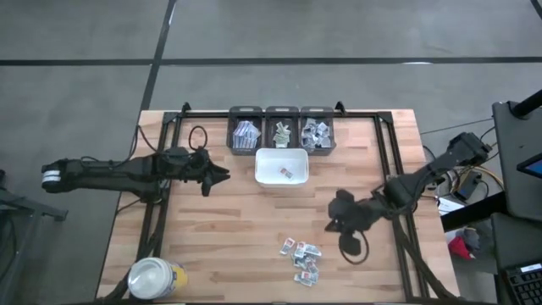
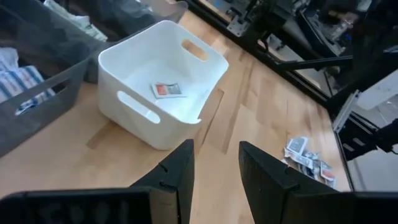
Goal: Pick & Place First Aid Supplies
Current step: Put the orange ointment pack into the white bin
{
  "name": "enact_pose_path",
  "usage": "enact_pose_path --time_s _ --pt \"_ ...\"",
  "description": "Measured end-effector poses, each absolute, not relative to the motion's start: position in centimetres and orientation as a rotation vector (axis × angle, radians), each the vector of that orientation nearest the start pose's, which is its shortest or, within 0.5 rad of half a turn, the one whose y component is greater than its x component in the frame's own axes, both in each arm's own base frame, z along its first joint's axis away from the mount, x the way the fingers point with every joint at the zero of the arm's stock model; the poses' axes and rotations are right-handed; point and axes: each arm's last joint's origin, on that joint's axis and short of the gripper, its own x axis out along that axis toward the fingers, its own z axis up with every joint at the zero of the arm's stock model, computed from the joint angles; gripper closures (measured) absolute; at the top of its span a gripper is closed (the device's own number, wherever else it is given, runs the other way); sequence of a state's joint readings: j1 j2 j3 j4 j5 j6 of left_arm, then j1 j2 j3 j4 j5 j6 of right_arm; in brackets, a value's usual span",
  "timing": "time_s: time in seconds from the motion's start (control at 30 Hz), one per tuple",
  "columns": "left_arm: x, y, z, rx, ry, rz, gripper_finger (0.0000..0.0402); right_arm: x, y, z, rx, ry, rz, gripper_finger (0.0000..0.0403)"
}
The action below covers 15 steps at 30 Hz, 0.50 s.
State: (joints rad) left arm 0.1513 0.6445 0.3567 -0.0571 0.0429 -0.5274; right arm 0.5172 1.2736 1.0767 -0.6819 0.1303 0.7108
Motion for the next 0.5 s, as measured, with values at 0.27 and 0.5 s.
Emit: enact_pose_path --time_s 0.27,0.5 --pt "15.1 2.1 22.0 -0.489 0.307 0.183 0.0282 23.0 13.5 25.8 0.446 0.886 0.091 0.0394" --pt "15.0 2.1 22.0 -0.439 0.312 0.175 0.0282 24.9 15.2 23.0 0.459 1.054 0.183 0.0387"
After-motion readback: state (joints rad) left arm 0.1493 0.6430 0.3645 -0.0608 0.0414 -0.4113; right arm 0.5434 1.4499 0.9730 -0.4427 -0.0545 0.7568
